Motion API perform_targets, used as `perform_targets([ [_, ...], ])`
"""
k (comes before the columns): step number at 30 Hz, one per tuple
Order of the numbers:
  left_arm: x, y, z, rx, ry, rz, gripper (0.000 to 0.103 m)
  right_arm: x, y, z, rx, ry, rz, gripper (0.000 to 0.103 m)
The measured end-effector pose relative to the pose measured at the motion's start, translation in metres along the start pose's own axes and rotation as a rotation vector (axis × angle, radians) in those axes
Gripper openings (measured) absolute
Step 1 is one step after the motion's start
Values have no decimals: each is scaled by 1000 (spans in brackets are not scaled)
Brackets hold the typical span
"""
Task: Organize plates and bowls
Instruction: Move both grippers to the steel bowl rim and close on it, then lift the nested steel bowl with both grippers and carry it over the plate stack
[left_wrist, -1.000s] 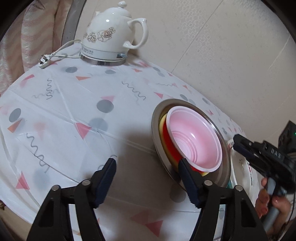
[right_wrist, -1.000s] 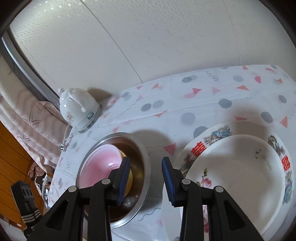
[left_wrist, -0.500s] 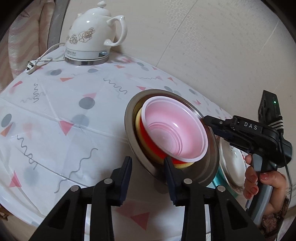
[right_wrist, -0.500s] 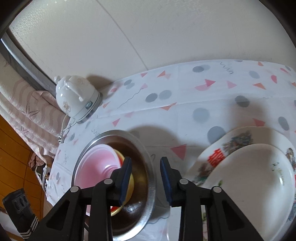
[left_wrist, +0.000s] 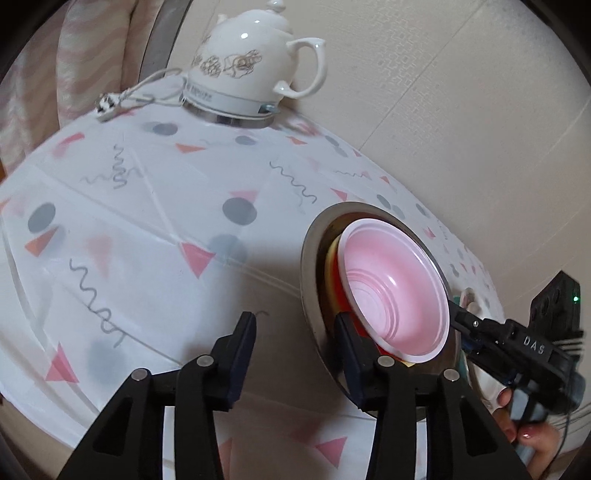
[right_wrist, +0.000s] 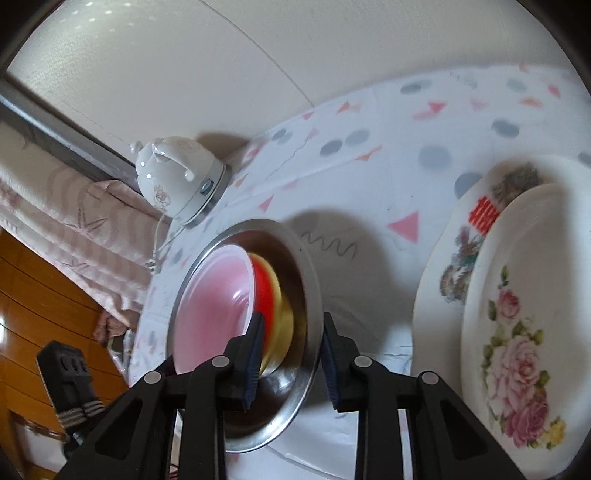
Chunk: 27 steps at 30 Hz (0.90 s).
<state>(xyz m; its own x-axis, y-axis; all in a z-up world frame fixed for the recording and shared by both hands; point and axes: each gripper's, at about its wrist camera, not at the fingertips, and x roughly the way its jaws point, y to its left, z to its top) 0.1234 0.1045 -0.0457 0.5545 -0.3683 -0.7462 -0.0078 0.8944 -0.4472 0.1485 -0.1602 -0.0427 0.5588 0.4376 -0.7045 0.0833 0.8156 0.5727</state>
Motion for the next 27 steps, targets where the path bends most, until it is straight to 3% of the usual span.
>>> perform_targets([
  [8,-6,-10,-11,52,2,5,43,3,11,-3,-51,-7,-22,29],
  [15,-12,-3,-8,56,-34,23,27,16,22,-10,-90,21,7,28],
  [27,-16,-4,-14,35,-28,-10,27,23,22,-9,-58,25,42,28],
])
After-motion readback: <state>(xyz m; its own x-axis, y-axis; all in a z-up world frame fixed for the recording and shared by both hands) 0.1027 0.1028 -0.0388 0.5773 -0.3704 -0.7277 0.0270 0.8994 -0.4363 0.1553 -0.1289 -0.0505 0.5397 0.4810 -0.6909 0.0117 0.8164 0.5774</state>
